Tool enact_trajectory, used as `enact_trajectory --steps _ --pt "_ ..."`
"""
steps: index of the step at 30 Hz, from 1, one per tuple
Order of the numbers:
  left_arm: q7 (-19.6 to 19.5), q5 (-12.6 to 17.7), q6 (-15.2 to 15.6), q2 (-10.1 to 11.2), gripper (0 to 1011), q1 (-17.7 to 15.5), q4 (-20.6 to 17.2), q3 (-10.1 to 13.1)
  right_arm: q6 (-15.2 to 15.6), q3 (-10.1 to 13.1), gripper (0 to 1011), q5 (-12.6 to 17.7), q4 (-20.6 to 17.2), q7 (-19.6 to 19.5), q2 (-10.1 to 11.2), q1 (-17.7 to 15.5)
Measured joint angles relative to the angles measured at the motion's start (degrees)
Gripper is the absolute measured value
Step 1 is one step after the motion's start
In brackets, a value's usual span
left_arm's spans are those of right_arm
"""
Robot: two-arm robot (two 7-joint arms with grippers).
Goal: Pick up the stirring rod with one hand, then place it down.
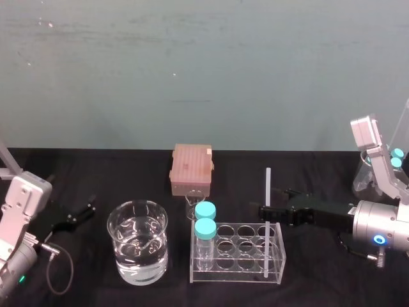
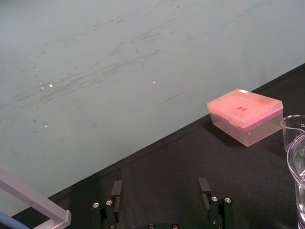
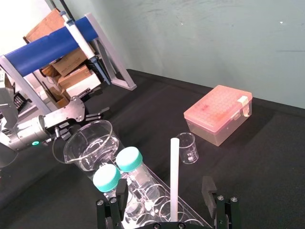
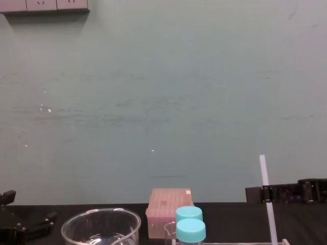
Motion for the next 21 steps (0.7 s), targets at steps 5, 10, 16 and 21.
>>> enact_trajectory --steps 5,10,16,21 --pt "0.00 0.00 0.00 0.00 1005 0.00 0.00 0.00 -0.79 -0.56 1004 0.15 -0.05 -0.89 0.23 0.13" --pt "0.00 0.00 0.00 0.00 1005 0.00 0.00 0.00 -0.85 -0.60 1004 0.17 -0.10 -0.99 0.25 0.14" --pt "0.00 0.00 0.00 0.00 1005 0.00 0.00 0.00 -0.79 -0.50 1004 0.20 -0.14 -0.99 0.23 0.10" --pt "0.00 0.00 0.00 0.00 1005 0.00 0.00 0.00 -0.73 -0.44 908 0.20 -0.17 -0.99 0.23 0.07"
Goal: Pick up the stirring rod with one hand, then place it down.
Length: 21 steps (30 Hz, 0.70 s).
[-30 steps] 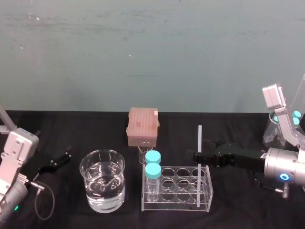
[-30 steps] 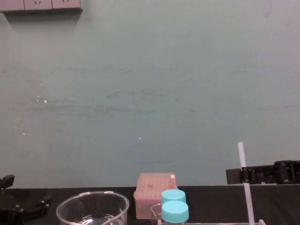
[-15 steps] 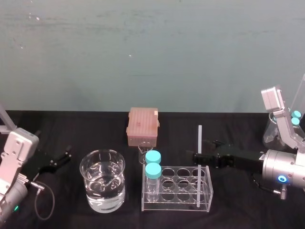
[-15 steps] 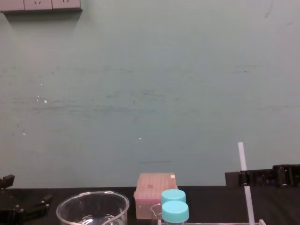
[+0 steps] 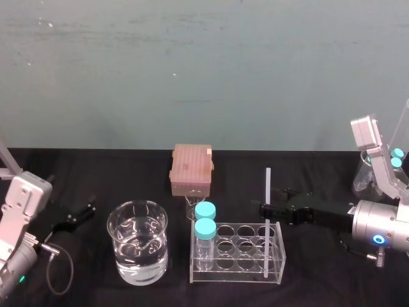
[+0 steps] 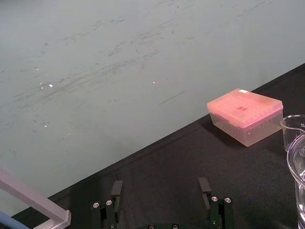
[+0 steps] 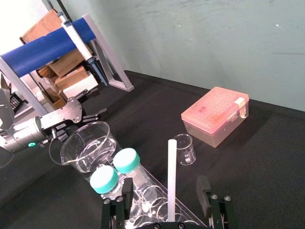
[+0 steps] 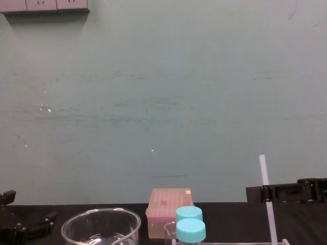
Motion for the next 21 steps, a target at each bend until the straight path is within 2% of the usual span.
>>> enact_trajectory --steps 3,4,8,11,12,15,18,19,21 --pt "0.00 0.00 0.00 0.00 1005 0.00 0.00 0.00 0.03 0.02 824 0.00 -0.01 0.00 -0.01 -0.01" --pt "0.00 0.00 0.00 0.00 1005 0.00 0.00 0.00 0.04 0.03 768 0.00 -0.01 0.00 0.00 -0.02" --pt "0.00 0.00 0.00 0.00 1005 0.00 0.00 0.00 0.06 0.05 695 0.00 -0.01 0.02 0.00 -0.04" --pt "0.00 0.00 0.00 0.00 1005 0.00 0.00 0.00 0.10 0.07 554 0.00 -0.01 0.03 0.00 -0.05" --pt "0.00 0.00 0.00 0.00 1005 0.00 0.00 0.00 0.10 0.07 554 0.00 -0.01 0.03 0.00 -0.05" --pt "0.00 0.00 0.00 0.00 1005 0.00 0.00 0.00 0.12 0.10 431 0.00 -0.01 0.04 -0.01 -0.05" --pt "0.00 0.00 0.00 0.00 1005 0.00 0.00 0.00 0.12 0.12 369 0.00 -0.02 0.04 0.00 -0.05" --pt "0.00 0.00 0.00 0.00 1005 0.00 0.00 0.00 0.13 0.12 308 0.00 -0.02 0.05 0.00 -0.05" --pt "0.00 0.00 0.00 0.00 1005 0.00 0.00 0.00 0.13 0.12 249 0.00 -0.01 0.05 0.00 -0.05"
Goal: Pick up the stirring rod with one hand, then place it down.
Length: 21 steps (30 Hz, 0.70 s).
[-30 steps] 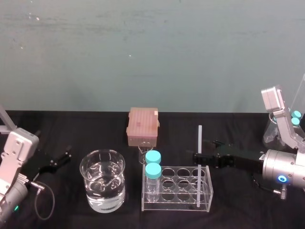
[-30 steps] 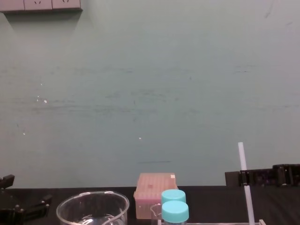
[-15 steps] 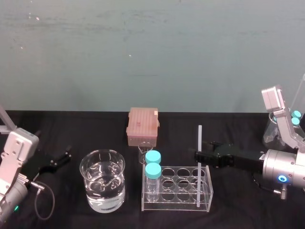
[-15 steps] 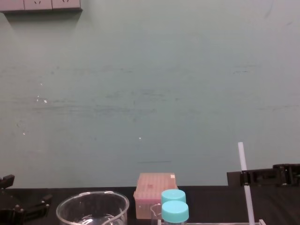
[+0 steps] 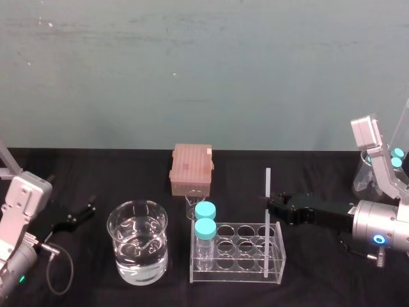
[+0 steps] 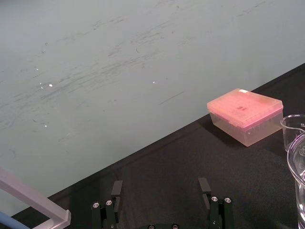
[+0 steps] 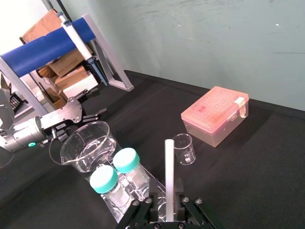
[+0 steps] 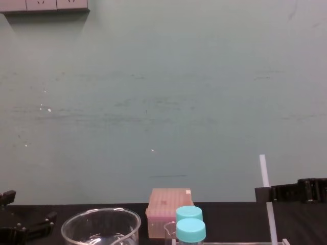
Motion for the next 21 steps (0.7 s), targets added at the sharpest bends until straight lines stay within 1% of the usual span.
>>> enact_trajectory --steps 1,3,4,5,6,7,17,19,21 --pt "0.00 0.00 0.00 0.00 1005 0.00 0.00 0.00 0.00 0.00 227 0.00 0.00 0.00 0.00 0.00" --pt "0.00 0.00 0.00 0.00 1005 0.00 0.00 0.00 0.00 0.00 151 0.00 0.00 0.00 0.00 0.00" --pt "0.00 0.00 0.00 0.00 1005 0.00 0.00 0.00 0.00 0.00 137 0.00 0.00 0.00 0.00 0.00" --pt "0.00 0.00 0.00 0.00 1005 0.00 0.00 0.00 0.00 0.00 91 0.00 0.00 0.00 0.00 0.00" --pt "0.00 0.00 0.00 0.00 1005 0.00 0.00 0.00 0.00 0.00 91 0.00 0.00 0.00 0.00 0.00" --pt "0.00 0.00 0.00 0.00 1005 0.00 0.00 0.00 0.00 0.00 68 0.00 0.00 0.00 0.00 0.00" --pt "0.00 0.00 0.00 0.00 1005 0.00 0.00 0.00 -0.01 0.00 62 0.00 0.00 0.00 0.00 0.00" --pt "0.00 0.00 0.00 0.00 1005 0.00 0.00 0.00 -0.78 0.00 62 0.09 -0.11 0.09 0.16 -0.11" --pt "0.00 0.00 0.00 0.00 1005 0.00 0.00 0.00 -2.29 0.10 62 0.19 -0.60 0.30 0.55 -0.48"
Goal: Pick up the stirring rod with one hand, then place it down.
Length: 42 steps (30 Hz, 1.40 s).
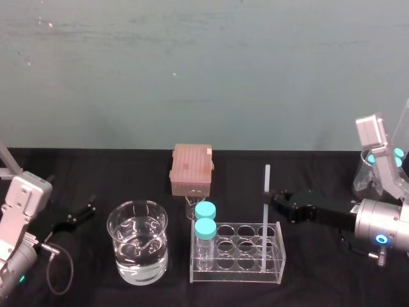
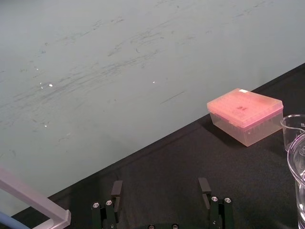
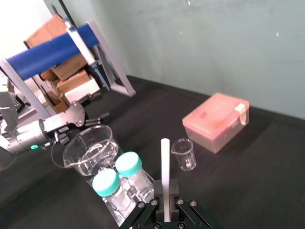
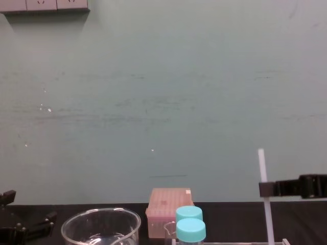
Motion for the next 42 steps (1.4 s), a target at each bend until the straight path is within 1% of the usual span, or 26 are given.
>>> enact_trajectory --steps 4,5,8,15,21,26,29,31,32,34,36,37,40,42 --pt "0.00 0.00 0.00 0.00 1005 0.00 0.00 0.00 -2.36 0.82 62 0.38 -1.81 0.44 0.98 -0.89" --pt "0.00 0.00 0.00 0.00 1005 0.00 0.00 0.00 -3.26 1.27 62 0.63 -2.88 0.63 1.49 -1.33" --pt "0.00 0.00 0.00 0.00 1005 0.00 0.00 0.00 -4.28 1.98 61 1.15 -4.28 0.83 2.25 -1.90" --pt "0.00 0.00 0.00 0.00 1005 0.00 0.00 0.00 -6.74 4.60 62 3.54 -8.20 1.68 4.53 -3.27" --pt "0.00 0.00 0.00 0.00 1005 0.00 0.00 0.00 -8.29 5.90 61 4.44 -9.59 1.93 5.53 -3.57" --pt "0.00 0.00 0.00 0.00 1005 0.00 0.00 0.00 -9.28 6.60 61 4.58 -9.98 1.54 5.71 -3.51" --pt "0.00 0.00 0.00 0.00 1005 0.00 0.00 0.00 -9.93 6.70 61 4.02 -9.69 0.91 5.30 -2.95" --pt "0.00 0.00 0.00 0.00 1005 0.00 0.00 0.00 -10.74 6.54 61 2.76 -8.85 0.27 4.50 -2.26" --pt "0.00 0.00 0.00 0.00 1005 0.00 0.00 0.00 -10.74 6.54 61 2.76 -8.85 0.27 4.50 -2.26" --pt "0.00 0.00 0.00 0.00 1005 0.00 0.00 0.00 -12.09 6.09 61 0.45 -7.39 -0.61 3.15 -1.12" --pt "0.00 0.00 0.00 0.00 1005 0.00 0.00 0.00 -12.65 5.82 62 -0.74 -6.43 -0.93 2.30 -0.34" --pt "0.00 0.00 0.00 0.00 1005 0.00 0.00 0.00 -12.98 5.56 61 -1.84 -5.48 -1.21 1.51 0.46" --pt "0.00 0.00 0.00 0.00 1004 0.00 0.00 0.00 -13.21 5.17 61 -3.10 -4.08 -1.40 0.38 1.82" --pt "0.00 0.00 0.00 0.00 1005 0.00 0.00 0.00 -13.26 4.58 61 -4.71 -1.99 -1.60 -1.28 3.78"
